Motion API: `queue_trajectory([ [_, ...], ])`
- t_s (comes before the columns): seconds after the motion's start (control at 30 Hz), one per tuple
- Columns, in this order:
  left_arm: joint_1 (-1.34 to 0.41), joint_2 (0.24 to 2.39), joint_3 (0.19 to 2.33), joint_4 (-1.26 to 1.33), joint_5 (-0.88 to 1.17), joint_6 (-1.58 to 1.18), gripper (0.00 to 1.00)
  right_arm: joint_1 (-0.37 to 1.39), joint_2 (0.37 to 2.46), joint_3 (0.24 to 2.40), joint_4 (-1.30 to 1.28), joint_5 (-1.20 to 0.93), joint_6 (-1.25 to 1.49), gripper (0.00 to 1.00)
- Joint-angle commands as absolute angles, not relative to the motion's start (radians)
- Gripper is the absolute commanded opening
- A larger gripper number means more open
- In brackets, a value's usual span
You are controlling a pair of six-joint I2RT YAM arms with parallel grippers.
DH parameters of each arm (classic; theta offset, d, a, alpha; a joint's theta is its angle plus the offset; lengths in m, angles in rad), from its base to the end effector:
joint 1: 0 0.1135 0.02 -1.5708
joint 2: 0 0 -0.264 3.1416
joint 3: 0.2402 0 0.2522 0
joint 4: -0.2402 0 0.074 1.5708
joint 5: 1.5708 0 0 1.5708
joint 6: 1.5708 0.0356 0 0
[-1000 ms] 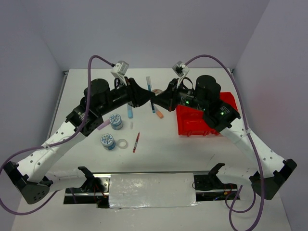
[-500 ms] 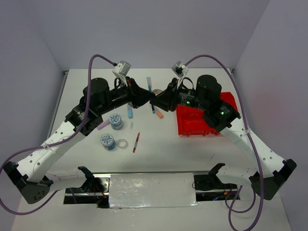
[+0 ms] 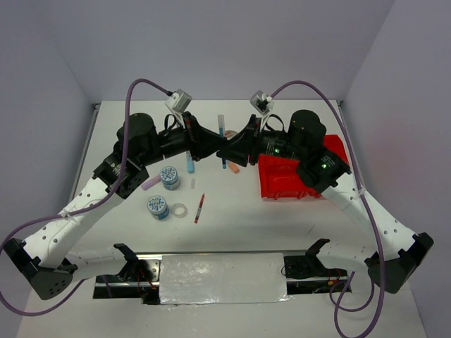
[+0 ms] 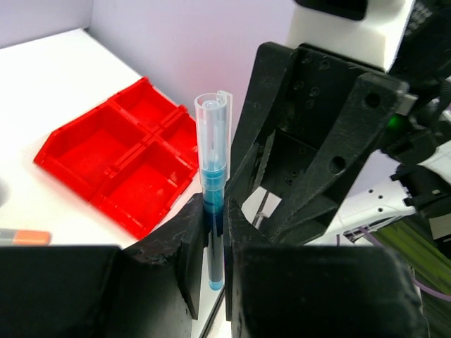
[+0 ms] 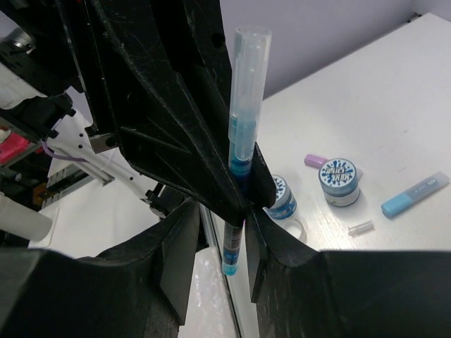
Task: Sort the stationery into containers
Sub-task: Close the pen cap on the pen.
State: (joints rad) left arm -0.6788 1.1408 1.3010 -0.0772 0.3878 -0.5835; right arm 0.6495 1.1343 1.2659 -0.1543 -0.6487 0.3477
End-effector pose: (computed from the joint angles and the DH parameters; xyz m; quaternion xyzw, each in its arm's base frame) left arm 0.1852 -0.1667 0.4606 0.1733 0.6570 -0.5314 0.5059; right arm 0.1827 0.1657 0.4420 -0.3221 0.6366 0.5170 0.4729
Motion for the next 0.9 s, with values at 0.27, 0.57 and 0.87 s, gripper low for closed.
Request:
queue_trajectory([
  [0.27, -0.696, 1.114, 1.253, 0.167, 0.548, -0.719, 0.00, 0.655, 1.124, 1.232, -0.031, -0.681, 0.373, 0.39],
  [0.57, -0.696, 1.112, 1.267, 0.141, 0.539, -0.697, 0.31, 0.657, 1.115, 1.203, -0.003, -0.649, 0.403, 0.00],
  [0.87, -0.695, 1.114, 1.370, -0.107, 0.376, -0.569, 0.99, 0.658, 1.092, 1.193, -0.041, -0.644, 0.380, 0.00],
])
